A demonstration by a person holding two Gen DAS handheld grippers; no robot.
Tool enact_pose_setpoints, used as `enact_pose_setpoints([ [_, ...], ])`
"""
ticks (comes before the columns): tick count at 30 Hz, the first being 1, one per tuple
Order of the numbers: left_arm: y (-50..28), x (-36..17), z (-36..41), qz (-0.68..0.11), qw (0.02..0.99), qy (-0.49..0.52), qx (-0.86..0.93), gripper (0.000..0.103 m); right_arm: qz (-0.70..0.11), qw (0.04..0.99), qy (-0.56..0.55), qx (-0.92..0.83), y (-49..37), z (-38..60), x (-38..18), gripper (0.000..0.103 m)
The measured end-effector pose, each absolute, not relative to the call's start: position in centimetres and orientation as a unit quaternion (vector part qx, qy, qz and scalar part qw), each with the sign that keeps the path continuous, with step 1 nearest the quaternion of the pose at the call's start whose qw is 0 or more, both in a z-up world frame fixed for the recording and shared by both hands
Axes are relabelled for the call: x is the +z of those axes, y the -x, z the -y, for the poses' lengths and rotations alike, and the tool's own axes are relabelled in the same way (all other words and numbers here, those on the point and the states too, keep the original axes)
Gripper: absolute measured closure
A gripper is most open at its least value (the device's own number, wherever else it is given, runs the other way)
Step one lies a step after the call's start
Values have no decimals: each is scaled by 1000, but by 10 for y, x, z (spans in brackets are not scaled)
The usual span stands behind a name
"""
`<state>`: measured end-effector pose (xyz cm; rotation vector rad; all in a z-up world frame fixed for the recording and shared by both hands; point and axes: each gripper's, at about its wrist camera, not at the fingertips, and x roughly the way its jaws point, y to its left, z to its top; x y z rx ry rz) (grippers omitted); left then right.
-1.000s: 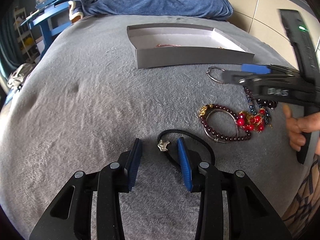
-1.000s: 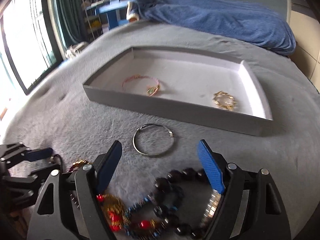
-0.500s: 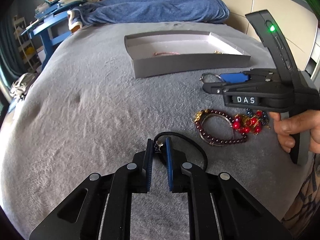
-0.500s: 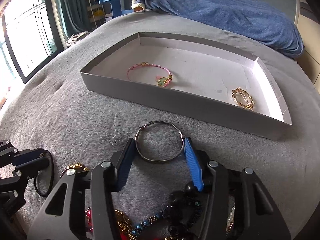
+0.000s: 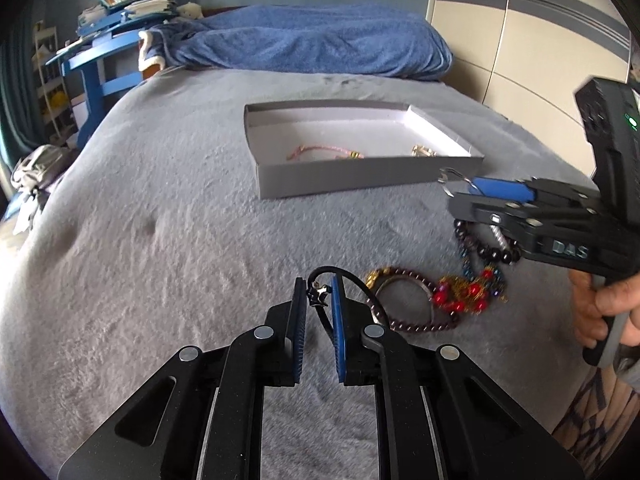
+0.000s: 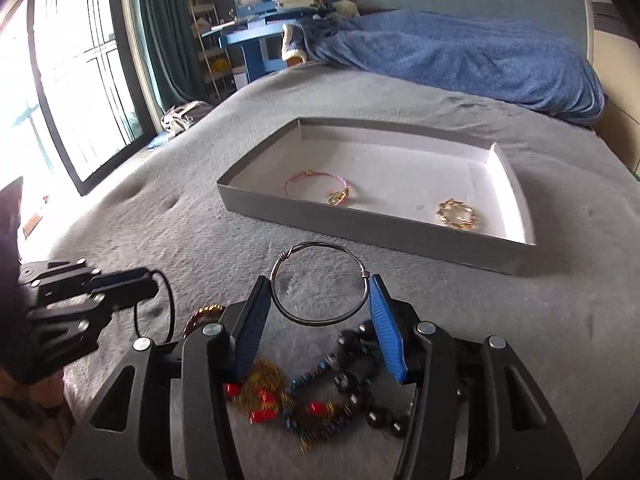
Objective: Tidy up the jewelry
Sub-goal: 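Carry the silver hoop and black cord bracelet into the tray and open both tools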
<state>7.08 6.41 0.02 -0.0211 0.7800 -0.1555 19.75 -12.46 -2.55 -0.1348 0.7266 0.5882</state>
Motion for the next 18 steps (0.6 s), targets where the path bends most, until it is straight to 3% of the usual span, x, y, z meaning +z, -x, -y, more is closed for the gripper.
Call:
enact_pose_setpoints([
  [18, -115, 33, -44, -349, 932, 9, -97, 90, -330, 910, -16, 250, -203, 199, -12, 53],
])
